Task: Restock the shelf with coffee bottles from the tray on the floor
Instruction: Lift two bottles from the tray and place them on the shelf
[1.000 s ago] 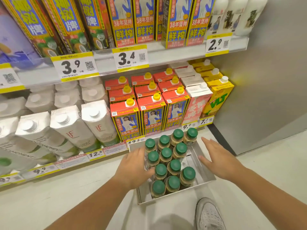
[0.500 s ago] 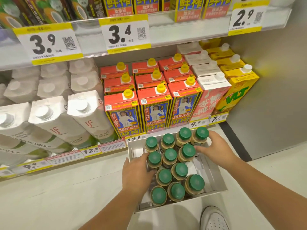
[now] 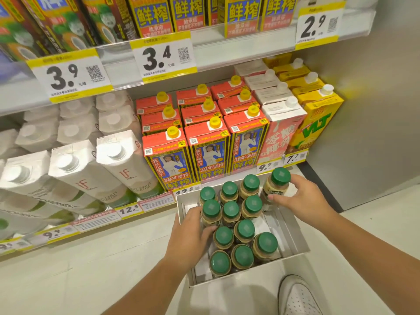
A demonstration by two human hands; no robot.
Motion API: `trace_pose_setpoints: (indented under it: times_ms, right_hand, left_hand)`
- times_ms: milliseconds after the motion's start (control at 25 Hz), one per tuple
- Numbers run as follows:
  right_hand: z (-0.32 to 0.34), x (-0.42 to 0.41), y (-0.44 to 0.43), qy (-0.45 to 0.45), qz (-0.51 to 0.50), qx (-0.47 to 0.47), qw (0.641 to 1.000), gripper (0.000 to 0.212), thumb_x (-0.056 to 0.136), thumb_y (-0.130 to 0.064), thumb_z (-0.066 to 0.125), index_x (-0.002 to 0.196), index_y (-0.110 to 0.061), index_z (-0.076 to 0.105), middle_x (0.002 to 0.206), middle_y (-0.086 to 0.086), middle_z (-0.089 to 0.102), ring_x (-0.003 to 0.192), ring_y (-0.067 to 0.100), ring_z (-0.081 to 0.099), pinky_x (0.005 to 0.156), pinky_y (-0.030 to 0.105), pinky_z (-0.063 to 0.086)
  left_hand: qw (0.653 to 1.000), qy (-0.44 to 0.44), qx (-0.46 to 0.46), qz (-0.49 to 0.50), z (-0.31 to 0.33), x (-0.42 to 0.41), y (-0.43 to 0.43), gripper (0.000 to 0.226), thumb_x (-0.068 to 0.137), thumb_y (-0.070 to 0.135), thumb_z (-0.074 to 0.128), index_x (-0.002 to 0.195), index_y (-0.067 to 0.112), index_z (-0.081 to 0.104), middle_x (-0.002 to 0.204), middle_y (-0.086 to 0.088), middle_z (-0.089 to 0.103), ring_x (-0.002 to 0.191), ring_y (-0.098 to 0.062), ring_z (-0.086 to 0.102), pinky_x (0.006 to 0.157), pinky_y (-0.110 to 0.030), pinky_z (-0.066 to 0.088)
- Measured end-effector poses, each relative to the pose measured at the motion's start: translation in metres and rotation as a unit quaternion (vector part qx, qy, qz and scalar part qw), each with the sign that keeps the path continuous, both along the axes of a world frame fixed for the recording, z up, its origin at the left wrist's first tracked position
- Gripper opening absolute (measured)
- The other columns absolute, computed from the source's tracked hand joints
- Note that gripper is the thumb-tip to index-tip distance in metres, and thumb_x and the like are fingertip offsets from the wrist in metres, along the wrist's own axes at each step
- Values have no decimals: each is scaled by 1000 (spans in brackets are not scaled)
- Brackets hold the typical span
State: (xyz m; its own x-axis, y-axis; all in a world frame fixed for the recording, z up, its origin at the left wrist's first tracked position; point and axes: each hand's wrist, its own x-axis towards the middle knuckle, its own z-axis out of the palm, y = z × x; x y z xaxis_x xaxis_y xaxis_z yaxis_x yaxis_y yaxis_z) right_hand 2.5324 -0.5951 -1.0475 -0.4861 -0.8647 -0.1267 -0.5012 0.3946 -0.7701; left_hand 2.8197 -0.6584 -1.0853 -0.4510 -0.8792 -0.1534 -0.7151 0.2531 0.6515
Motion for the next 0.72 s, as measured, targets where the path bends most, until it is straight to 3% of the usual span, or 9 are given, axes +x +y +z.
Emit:
trace_pose_setpoints:
  times_ms: [160, 240, 320, 480, 600, 720]
  right_hand:
    - [42, 7, 9, -45, -2, -35, 998, 46, 72, -17, 85, 113, -28, 66, 105, -21, 69, 96, -12, 63, 83, 12, 42]
    - [68, 10, 12, -73, -13, -57, 996, 43, 73, -9, 84, 108, -28, 66, 102, -21, 71, 92, -12, 65, 83, 13, 45]
    - [97, 12, 11, -63, -17, -79, 995, 39, 73, -6, 82, 103, -26, 67, 98, -14, 74, 90, -4, 69, 83, 19, 50]
    - [173, 13, 6, -24, -16, -116, 993, 32, 72, -6, 81, 96, -23, 68, 91, -6, 76, 82, 5, 70, 73, 22, 53]
    - [240, 7, -2, 9, -6, -149, 989, 29, 66, -14, 78, 92, -24, 69, 87, -2, 76, 81, 14, 71, 76, 30, 57]
    - [306, 1, -11, 28, 8, -183, 983, 26, 69, -6, 78, 88, -21, 69, 81, -1, 75, 69, 6, 67, 65, 14, 51]
  left_hand:
    - [999, 34, 23, 6, 30, 7, -4, 33, 93, 42, 58, 121, 43, 38, 122, 21, 55, 132, -21, 36, 110, -37, 31]
    - [996, 84, 33, -24, 58, 12, -4, 37, 95, 36, 59, 122, 44, 35, 119, 21, 53, 119, -1, 48, 96, -18, 40]
    - [990, 124, 40, -54, 91, 13, -7, 39, 97, 33, 57, 126, 42, 33, 122, 20, 52, 108, 13, 51, 82, -3, 40]
    - [978, 173, 1, -113, 169, -3, -21, 48, 98, 40, 52, 140, 40, 30, 130, 31, 48, 121, 14, 44, 101, -18, 40]
    - [965, 218, -34, -144, 237, -24, -36, 44, 98, 42, 50, 139, 43, 33, 130, 27, 52, 123, 6, 49, 104, -32, 44]
    - [949, 267, -62, -153, 303, -42, -53, 41, 96, 42, 52, 135, 45, 39, 128, 21, 56, 122, -3, 54, 104, -40, 45]
